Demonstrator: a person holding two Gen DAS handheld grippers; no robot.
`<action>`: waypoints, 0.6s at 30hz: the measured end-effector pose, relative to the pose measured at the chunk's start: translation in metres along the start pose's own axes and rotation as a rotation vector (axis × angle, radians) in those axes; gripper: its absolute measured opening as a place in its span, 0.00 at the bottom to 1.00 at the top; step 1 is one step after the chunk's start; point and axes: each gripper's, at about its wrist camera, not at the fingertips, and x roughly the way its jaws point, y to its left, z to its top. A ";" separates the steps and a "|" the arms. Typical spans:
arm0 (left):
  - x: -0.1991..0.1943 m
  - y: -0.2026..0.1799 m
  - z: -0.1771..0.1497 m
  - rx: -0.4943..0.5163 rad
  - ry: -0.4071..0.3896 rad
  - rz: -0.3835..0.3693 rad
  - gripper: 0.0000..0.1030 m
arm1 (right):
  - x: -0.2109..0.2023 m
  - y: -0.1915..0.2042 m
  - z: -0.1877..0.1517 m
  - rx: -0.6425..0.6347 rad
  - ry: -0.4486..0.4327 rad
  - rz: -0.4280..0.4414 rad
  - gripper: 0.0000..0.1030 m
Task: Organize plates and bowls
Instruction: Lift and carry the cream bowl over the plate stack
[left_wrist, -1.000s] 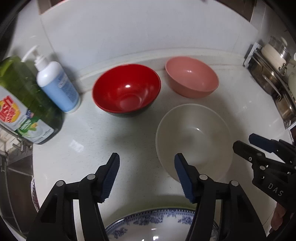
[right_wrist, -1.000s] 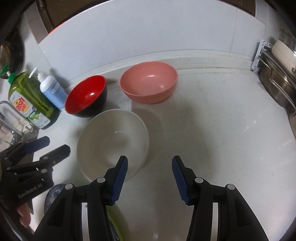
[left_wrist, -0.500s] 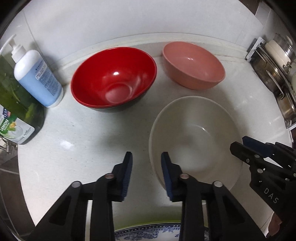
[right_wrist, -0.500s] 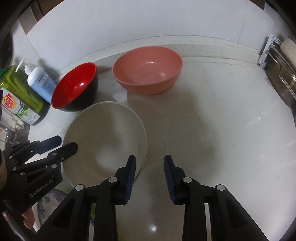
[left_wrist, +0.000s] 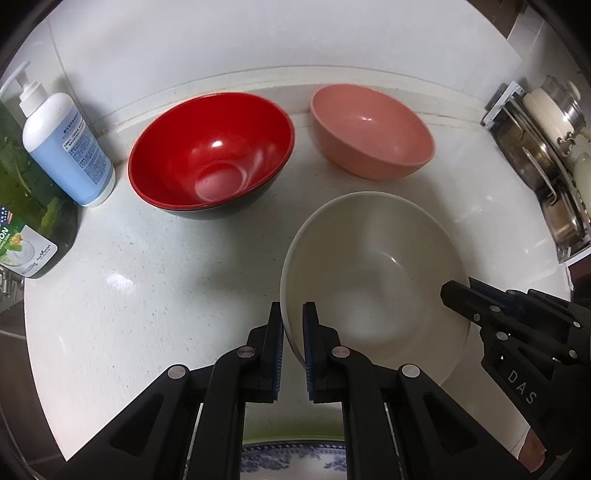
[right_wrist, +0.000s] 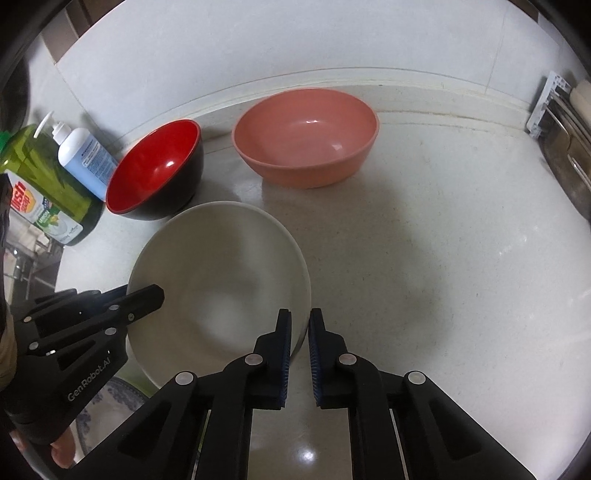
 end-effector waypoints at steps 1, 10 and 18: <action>-0.003 -0.002 -0.001 0.000 -0.004 -0.001 0.11 | -0.001 0.000 0.000 0.002 -0.002 0.002 0.10; -0.028 -0.033 -0.016 0.022 -0.024 -0.030 0.12 | -0.034 -0.013 -0.013 0.015 -0.039 -0.001 0.10; -0.041 -0.072 -0.045 0.055 -0.011 -0.070 0.13 | -0.067 -0.034 -0.040 0.018 -0.073 -0.021 0.11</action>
